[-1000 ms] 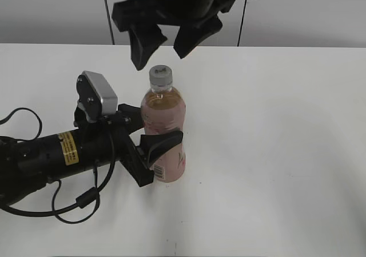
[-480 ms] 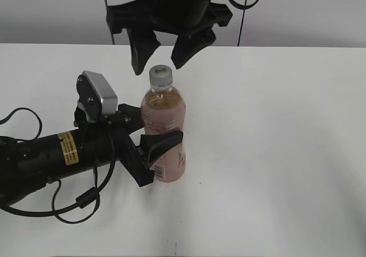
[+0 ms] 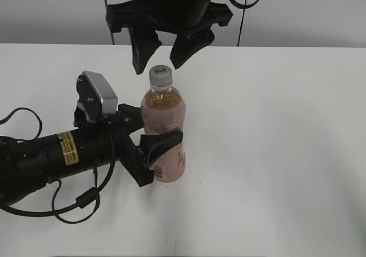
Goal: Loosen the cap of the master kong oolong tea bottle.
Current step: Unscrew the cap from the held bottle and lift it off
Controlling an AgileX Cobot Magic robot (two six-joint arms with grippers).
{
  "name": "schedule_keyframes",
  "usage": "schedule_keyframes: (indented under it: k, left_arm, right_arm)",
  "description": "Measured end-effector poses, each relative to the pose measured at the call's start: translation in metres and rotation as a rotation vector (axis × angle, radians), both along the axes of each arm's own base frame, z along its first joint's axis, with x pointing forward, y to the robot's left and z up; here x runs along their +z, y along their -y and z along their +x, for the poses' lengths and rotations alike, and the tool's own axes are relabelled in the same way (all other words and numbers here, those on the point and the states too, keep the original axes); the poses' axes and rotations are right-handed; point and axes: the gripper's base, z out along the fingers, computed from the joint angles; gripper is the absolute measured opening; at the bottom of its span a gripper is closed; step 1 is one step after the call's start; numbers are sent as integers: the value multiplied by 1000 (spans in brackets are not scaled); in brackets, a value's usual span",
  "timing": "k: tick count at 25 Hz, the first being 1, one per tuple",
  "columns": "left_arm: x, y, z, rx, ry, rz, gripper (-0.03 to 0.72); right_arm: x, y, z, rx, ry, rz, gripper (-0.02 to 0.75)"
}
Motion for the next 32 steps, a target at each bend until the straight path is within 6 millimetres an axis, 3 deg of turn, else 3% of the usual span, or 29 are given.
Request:
schedule_keyframes:
  k: [15, 29, 32]
  left_arm:
    - [0, 0, 0, 0, 0, 0, 392]
    - [0, 0, 0, 0, 0, 0, 392]
    - [0, 0, 0, 0, 0, 0, 392]
  right_arm:
    - [-5, 3, -5, 0, -27, -10, 465]
    - [-9, 1, -4, -2, -42, -10, 417]
    - [-9, 1, -4, -2, -43, -10, 364]
